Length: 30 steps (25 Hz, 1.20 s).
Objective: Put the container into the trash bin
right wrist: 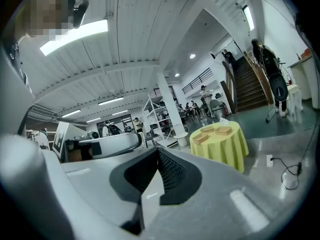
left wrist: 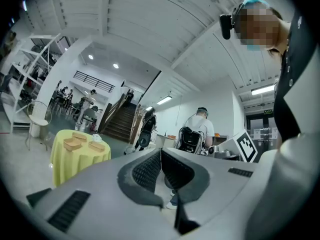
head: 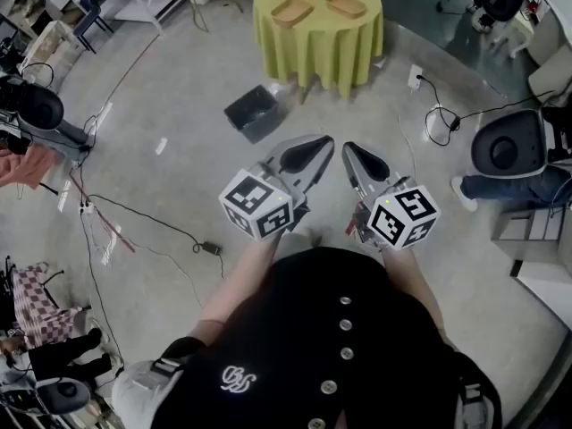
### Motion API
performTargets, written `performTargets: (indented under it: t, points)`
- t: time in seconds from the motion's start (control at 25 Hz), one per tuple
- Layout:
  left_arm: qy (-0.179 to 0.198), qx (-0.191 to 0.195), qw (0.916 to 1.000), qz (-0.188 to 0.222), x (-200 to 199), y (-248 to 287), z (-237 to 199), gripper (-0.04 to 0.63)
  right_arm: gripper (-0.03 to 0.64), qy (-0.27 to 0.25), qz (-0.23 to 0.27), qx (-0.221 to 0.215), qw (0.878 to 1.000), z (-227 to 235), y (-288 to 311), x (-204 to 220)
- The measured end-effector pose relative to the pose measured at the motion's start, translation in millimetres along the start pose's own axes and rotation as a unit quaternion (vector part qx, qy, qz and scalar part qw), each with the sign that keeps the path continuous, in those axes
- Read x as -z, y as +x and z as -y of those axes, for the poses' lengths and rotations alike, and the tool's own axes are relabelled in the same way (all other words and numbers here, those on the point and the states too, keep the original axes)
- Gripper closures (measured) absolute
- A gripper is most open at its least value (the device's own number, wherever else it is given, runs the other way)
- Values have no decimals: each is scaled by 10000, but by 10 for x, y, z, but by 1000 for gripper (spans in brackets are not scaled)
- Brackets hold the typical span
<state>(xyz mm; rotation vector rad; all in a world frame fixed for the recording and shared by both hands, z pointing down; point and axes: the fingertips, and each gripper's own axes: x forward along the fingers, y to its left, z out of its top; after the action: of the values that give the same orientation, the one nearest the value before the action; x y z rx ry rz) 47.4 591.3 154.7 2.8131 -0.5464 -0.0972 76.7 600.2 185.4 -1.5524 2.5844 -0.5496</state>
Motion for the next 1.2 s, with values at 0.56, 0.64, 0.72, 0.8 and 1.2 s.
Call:
performTargets:
  t: [0.56,0.64,0.72,0.8,1.2]
  points:
    - [-16,50,9999,-122,17,-88,-375,581,612,196,143,291,9993,-34,320,15]
    - [-105,39,9998,-143,45,-101,-454,581,612,229,109,354,9990,-12,362,49]
    - [-230,27,9996,-149,68,-88,-555,581,612,257,59,393,9989,33,424,83]
    - [-322,22,9993,-171,95,-66,-658,581,612,268,-9,403,9988,85,509,105]
    - [-518,-51,9985,-165,74,499,-1431,581,612,279,-244,428,9984,803,1188,-26]
